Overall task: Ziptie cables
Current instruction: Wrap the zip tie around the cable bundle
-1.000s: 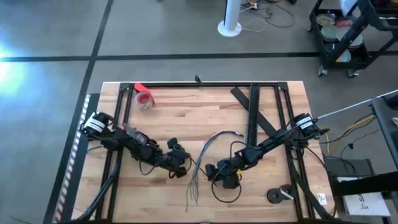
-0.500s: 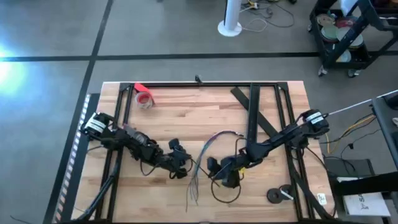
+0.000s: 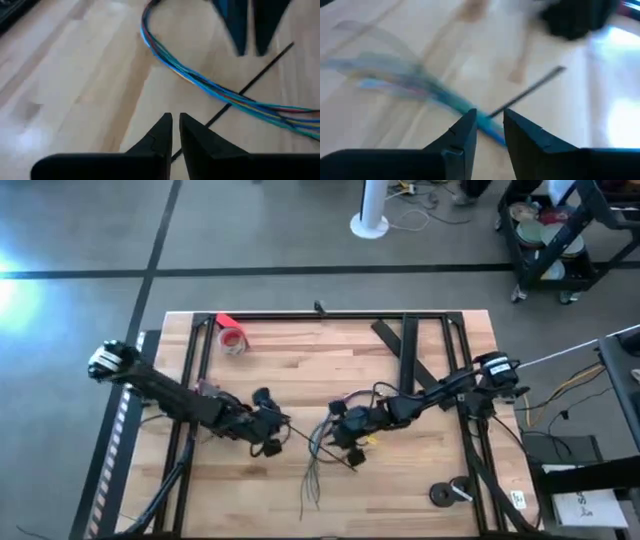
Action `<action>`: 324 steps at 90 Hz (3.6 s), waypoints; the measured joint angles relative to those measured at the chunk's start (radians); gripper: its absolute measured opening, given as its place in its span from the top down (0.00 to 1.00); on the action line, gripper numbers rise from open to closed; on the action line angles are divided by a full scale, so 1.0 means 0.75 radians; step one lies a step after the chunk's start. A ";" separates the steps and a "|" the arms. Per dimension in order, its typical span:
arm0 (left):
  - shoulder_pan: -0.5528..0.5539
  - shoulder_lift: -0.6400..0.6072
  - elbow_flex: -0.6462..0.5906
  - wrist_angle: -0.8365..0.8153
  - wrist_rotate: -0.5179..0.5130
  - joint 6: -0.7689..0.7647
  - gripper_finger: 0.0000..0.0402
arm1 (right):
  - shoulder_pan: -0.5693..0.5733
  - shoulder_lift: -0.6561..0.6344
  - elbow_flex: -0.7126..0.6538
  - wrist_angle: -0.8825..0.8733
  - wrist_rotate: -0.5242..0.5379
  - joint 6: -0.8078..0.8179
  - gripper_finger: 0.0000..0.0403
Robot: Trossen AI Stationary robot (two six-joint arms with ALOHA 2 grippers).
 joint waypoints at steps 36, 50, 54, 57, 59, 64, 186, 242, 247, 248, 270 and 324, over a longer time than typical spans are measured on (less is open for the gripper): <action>-0.015 -0.183 -0.317 0.127 0.056 -0.073 0.95 | -0.059 0.283 0.226 0.170 0.188 0.279 0.70; -0.025 -0.192 -0.398 0.157 0.102 -0.176 0.95 | -0.065 0.453 0.424 0.173 0.263 0.352 0.63; -0.030 -0.198 -0.407 0.146 0.123 -0.184 0.95 | -0.066 0.497 0.478 0.172 0.277 0.361 0.62; -0.033 -0.198 -0.407 0.147 0.135 -0.187 0.95 | -0.065 0.528 0.510 0.155 0.290 0.363 0.62; -0.037 -0.198 -0.407 0.148 0.140 -0.190 0.95 | -0.065 0.553 0.534 0.145 0.299 0.363 0.62; -0.048 -0.210 -0.408 0.141 0.149 -0.192 0.95 | -0.066 0.608 0.598 0.131 0.330 0.373 0.62; -0.067 0.095 -0.484 0.492 0.132 -0.116 0.95 | -0.073 0.733 0.720 -0.039 0.403 0.545 1.00; -0.072 0.166 -0.651 0.977 0.062 0.055 0.95 | 0.003 0.694 0.714 0.156 0.414 0.452 1.00; -0.073 0.186 -0.664 1.055 0.078 0.065 0.95 | 0.005 0.694 0.715 0.170 0.417 0.452 1.00; -0.074 0.190 -0.668 1.070 0.080 0.066 0.95 | 0.006 0.694 0.715 0.172 0.417 0.452 1.00; -0.077 0.316 -0.685 1.349 0.108 0.129 0.95 | 0.005 0.694 0.716 0.182 0.423 0.452 1.00; -0.079 0.377 -0.682 1.419 0.157 0.099 0.87 | 0.004 0.692 0.716 0.169 0.417 0.416 1.00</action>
